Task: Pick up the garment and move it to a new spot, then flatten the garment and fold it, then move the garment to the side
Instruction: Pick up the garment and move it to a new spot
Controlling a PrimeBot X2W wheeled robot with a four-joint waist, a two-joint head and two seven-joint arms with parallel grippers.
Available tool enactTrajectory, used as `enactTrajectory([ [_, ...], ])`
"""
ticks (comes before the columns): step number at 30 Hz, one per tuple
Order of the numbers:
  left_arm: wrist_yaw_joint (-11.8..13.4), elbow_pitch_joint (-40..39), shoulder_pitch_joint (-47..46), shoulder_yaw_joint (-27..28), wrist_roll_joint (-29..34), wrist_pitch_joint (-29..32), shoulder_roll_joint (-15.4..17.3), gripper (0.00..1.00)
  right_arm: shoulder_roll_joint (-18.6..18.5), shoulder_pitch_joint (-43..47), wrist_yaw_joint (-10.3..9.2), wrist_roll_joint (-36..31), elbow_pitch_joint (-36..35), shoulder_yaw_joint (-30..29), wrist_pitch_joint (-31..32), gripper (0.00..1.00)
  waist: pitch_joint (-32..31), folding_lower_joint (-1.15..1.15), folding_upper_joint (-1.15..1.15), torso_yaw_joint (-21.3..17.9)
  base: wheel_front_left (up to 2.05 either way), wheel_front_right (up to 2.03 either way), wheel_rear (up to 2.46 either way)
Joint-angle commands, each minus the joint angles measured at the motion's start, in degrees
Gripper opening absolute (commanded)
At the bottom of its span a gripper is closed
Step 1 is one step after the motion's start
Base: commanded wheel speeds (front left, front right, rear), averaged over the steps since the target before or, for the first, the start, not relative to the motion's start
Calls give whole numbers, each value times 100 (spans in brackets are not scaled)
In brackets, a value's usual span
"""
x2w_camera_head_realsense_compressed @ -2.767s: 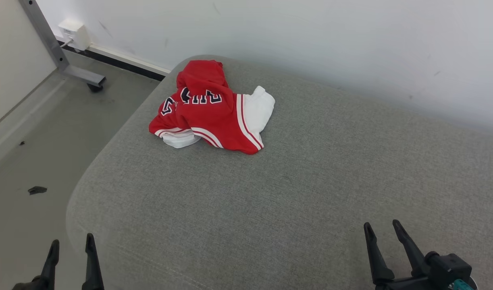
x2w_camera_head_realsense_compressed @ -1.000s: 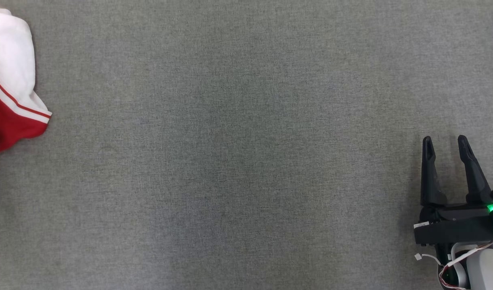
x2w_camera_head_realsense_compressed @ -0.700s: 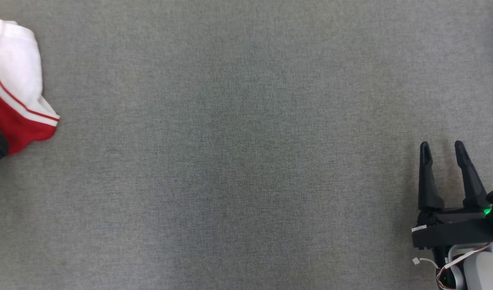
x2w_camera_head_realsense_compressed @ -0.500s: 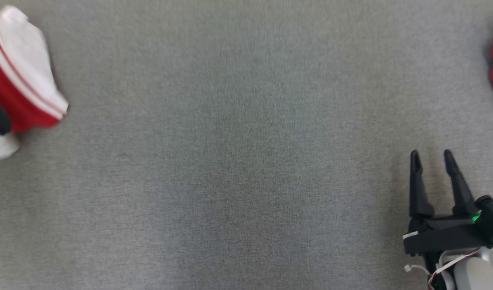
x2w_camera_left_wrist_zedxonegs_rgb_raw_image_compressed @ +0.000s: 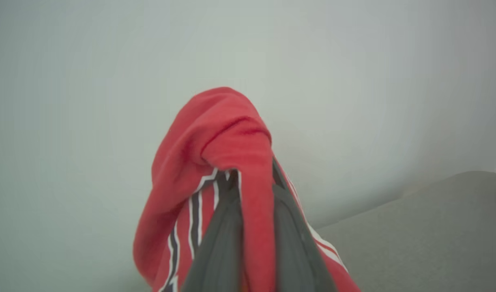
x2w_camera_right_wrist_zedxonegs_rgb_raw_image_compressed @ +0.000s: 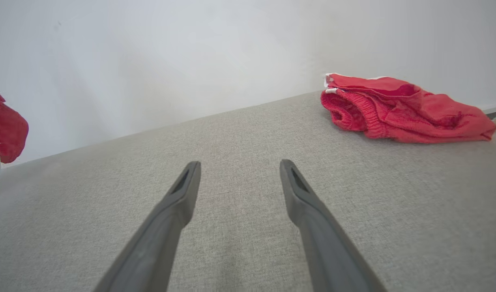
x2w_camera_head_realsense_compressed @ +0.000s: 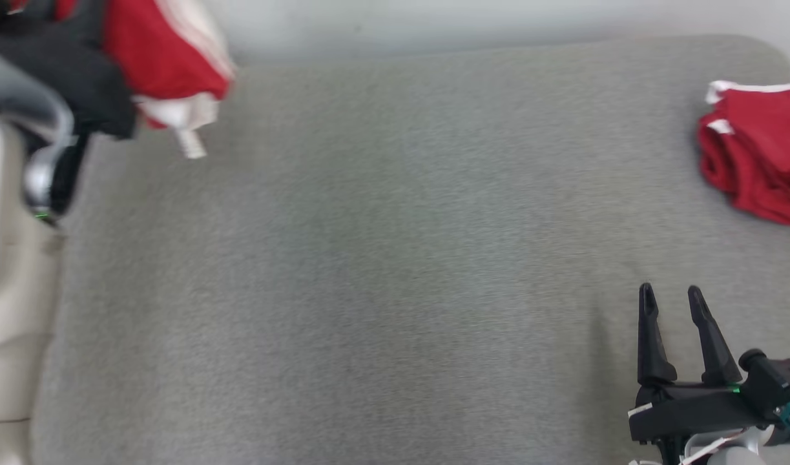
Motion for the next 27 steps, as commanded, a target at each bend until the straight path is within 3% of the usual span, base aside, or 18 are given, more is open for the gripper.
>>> enactTrajectory([
  [1, 9, -181, -75, -109, -62, 54, -93, 0, 38, 83, -12, 27, 11, -27, -24, 100, -303, 1, 1, -361, 0, 0, 0],
  [9, 9, -1062, -140, -869, -358, 365, -822, 0, 173, 221, -12, 52, 21, -156, -26, 100, -453, 1, 1, -970, 0, 0, 0],
  [16, 13, -1119, 67, -1445, -565, 220, -1609, 0, 232, 270, -12, 56, 51, -237, -26, 100, -486, 1, 1, -1269, 0, 0, 0],
  [23, 151, -782, 886, -1941, -801, 10, -1786, 0, 258, 280, -12, 70, 69, -222, -26, 100, -457, 1, 1, -1266, 0, 0, 0],
  [27, 314, -458, 1672, -1928, -875, -214, -1619, 0, 263, 217, -12, 92, 111, -139, -26, 100, -394, 1, 1, -1215, 0, 0, 0],
])
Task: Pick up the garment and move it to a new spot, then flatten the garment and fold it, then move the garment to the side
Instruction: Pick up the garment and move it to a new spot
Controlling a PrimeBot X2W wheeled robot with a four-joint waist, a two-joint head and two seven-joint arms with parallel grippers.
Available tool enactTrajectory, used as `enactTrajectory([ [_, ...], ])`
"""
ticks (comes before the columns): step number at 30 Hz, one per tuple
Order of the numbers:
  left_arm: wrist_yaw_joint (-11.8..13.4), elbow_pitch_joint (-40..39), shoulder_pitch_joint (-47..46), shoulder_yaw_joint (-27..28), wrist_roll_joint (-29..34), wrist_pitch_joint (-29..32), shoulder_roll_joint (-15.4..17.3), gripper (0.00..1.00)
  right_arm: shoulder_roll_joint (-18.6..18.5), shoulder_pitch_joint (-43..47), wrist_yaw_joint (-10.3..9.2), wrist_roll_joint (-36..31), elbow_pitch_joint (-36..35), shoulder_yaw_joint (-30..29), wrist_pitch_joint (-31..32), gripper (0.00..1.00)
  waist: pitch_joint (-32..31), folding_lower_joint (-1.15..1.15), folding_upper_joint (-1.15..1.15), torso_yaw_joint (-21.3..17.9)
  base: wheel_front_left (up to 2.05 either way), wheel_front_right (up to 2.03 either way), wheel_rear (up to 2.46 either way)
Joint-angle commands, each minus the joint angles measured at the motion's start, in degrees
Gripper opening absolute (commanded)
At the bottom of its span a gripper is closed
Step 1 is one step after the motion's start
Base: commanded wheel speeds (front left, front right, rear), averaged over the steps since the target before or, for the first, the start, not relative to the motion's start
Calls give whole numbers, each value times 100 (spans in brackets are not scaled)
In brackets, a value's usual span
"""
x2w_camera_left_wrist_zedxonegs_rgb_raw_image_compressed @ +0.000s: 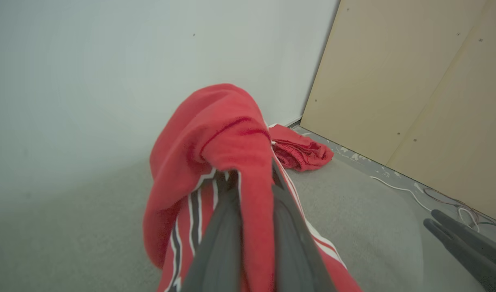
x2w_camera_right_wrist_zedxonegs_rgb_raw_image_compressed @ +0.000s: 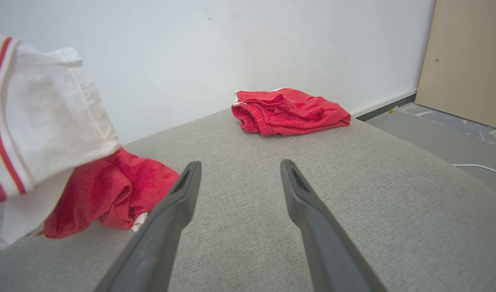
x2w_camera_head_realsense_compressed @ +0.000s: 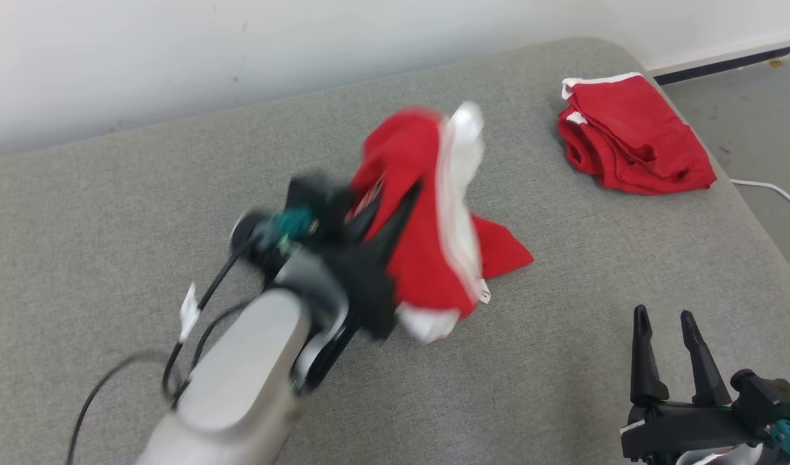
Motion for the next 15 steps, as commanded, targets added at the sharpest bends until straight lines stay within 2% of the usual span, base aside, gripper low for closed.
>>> enactTrajectory([
  [1, 69, 143, 344, 27, 19, -86, 207, 0, 13, -62, -12, 43, 19, 40, -25, 100, 48, 1, 0, 13, 0, 0, 0],
  [5, 230, 446, 1108, 214, -103, -437, 530, 0, 16, -90, -12, 31, 83, 113, -25, 100, 62, 1, 0, 71, 0, 0, 0],
  [6, 263, 530, 1256, 213, -43, -518, 647, 1, 11, -88, -12, 17, 93, 118, -26, 100, 62, 1, 0, 102, 0, 0, 0],
  [7, 294, 633, 1407, 189, 19, -578, 752, 7, 1, -86, -12, -2, 107, 151, -26, 100, 50, 1, 0, 132, 0, 0, 0],
  [8, 313, 700, 1522, 178, 50, -644, 826, 24, -6, -72, -12, -12, 120, 163, -25, 100, 31, 1, 0, 171, 0, 0, 0],
  [9, 332, 733, 1595, 192, 54, -737, 865, 47, -19, -51, -12, -10, 134, 167, -25, 100, 9, 1, 0, 218, 0, 0, 0],
  [10, 337, 762, 1649, 225, 25, -818, 887, 100, -25, -33, -12, -12, 148, 177, -25, 100, -15, 1, 0, 262, 0, 0, 0],
  [15, 428, 712, 1812, 383, 24, -1318, 955, 100, -66, 77, -12, -50, 180, 223, -26, 100, -271, 1, 0, 527, 0, 0, 0],
])
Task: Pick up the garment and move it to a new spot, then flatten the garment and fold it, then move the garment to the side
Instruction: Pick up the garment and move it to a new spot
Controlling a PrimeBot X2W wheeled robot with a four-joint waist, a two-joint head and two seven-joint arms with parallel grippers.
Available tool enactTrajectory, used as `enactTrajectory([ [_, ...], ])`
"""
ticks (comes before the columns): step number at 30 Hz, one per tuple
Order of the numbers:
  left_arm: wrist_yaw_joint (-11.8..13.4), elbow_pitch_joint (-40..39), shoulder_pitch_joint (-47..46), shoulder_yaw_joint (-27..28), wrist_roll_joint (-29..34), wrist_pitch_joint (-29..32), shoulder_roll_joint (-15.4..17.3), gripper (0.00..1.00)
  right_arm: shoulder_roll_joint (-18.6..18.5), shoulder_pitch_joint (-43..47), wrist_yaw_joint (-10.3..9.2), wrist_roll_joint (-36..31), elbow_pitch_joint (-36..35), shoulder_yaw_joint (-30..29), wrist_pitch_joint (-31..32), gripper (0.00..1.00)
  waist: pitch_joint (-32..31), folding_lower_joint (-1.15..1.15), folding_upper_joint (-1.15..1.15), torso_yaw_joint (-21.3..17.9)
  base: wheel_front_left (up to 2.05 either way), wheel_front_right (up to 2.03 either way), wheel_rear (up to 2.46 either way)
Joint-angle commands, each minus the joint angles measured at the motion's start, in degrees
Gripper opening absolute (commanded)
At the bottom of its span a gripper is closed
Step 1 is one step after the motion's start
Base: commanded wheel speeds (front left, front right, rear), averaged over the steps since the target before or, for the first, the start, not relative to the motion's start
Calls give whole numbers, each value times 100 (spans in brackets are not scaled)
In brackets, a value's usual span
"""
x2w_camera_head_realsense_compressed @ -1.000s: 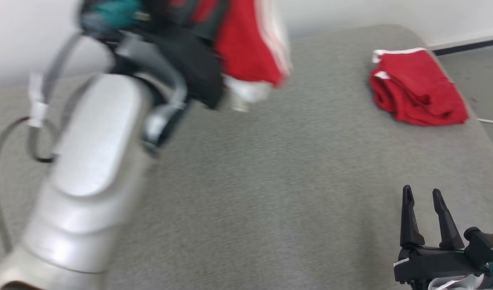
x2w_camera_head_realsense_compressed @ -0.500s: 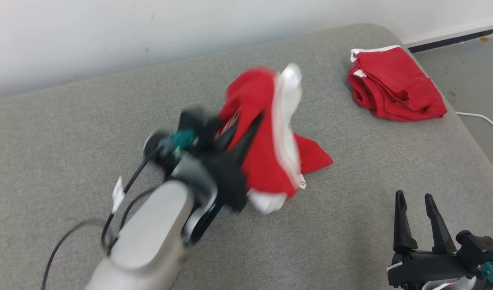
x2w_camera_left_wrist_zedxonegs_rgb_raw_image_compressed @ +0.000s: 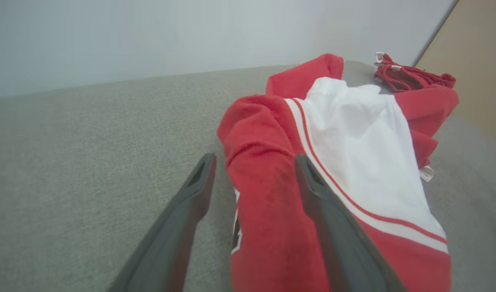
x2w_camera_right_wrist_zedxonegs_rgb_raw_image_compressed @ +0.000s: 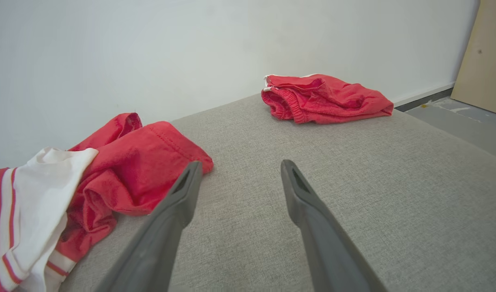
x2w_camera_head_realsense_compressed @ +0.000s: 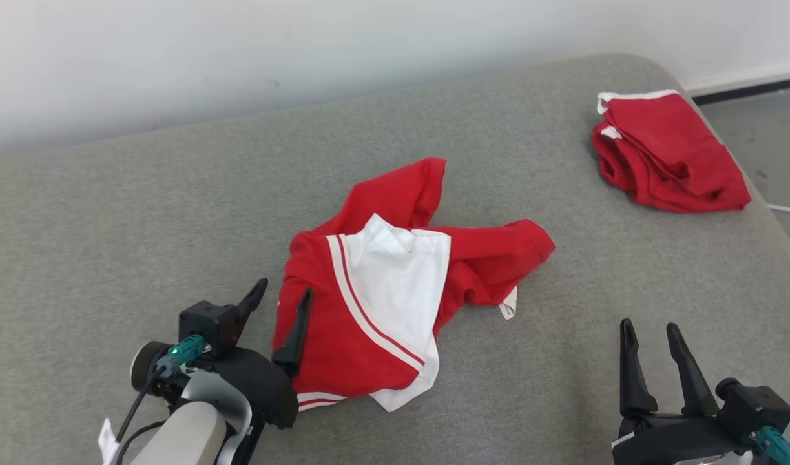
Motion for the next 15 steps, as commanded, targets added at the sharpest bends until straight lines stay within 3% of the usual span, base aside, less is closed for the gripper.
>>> enactTrajectory([
  [1, 27, -19, 108, 24, 20, -57, 29, 100, -39, 49, -12, -29, 6, 10, -26, 100, -177, 0, 0, 171, 0, 0, 0],
  [9, 260, -608, 518, 441, 247, -328, 235, 100, -142, 276, -12, -114, -93, 151, -25, 100, -692, 0, 0, 573, 0, 0, 0],
  [15, 536, -1837, 1384, 1325, 677, -323, 485, 100, -190, 435, -12, -143, -300, 261, -20, 100, -925, 0, 0, 882, 0, 0, 0],
])
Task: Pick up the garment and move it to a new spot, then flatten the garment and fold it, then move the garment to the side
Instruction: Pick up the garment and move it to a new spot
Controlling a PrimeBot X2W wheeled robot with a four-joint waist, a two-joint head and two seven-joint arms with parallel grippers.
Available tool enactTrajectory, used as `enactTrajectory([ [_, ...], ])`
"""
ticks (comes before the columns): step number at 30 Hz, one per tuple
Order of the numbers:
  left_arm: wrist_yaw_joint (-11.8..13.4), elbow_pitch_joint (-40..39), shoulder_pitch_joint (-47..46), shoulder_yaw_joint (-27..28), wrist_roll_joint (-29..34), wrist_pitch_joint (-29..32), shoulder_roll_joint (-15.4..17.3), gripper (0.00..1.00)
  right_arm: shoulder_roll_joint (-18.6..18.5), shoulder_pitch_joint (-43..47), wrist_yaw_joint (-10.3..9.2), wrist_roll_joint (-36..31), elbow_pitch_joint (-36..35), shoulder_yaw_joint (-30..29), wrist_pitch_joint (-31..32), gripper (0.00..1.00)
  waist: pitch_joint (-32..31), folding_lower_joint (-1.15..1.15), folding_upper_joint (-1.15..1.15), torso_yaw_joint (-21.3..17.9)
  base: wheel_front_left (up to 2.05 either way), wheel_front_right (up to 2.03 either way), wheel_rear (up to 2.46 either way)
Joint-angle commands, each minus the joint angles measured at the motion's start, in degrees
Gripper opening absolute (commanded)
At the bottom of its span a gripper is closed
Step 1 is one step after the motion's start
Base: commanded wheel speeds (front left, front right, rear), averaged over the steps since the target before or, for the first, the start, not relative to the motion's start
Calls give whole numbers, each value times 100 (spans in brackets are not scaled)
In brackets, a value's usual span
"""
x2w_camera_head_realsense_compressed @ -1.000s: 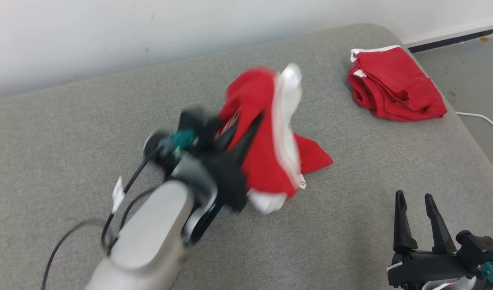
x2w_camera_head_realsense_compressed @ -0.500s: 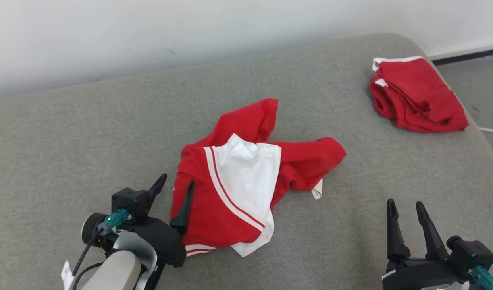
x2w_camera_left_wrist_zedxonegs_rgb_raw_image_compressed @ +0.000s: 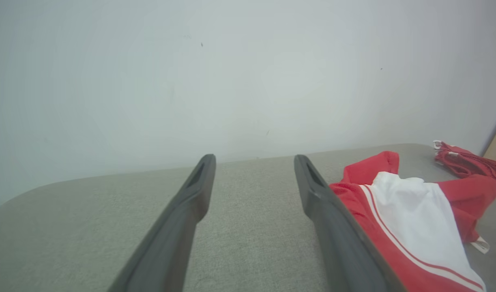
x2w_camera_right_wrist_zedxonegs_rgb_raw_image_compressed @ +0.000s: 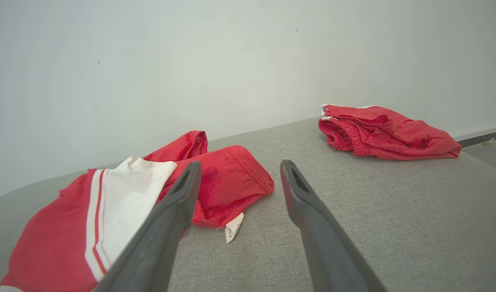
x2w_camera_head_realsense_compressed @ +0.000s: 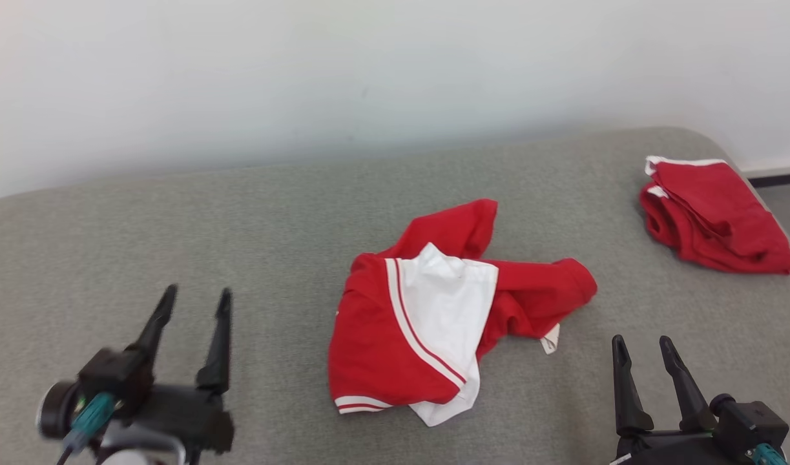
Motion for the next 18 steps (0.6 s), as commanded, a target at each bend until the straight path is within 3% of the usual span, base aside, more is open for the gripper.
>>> enactTrajectory([
  [1, 30, -75, 152, 72, 53, 0, 45, 100, -40, 86, -12, -46, -22, 15, -11, 100, -170, 1, 0, 201, 0, 0, 0],
  [8, 109, -727, 1120, 758, 200, -1, 26, 100, -77, 195, -12, -51, -172, 91, -11, 100, -183, 1, 0, 367, 0, 0, 0],
  [18, -129, -887, 1775, 1050, 549, -1, -359, 100, -105, 454, -13, -69, -224, 147, -11, 100, -162, 1, 0, 518, 0, 0, 0],
])
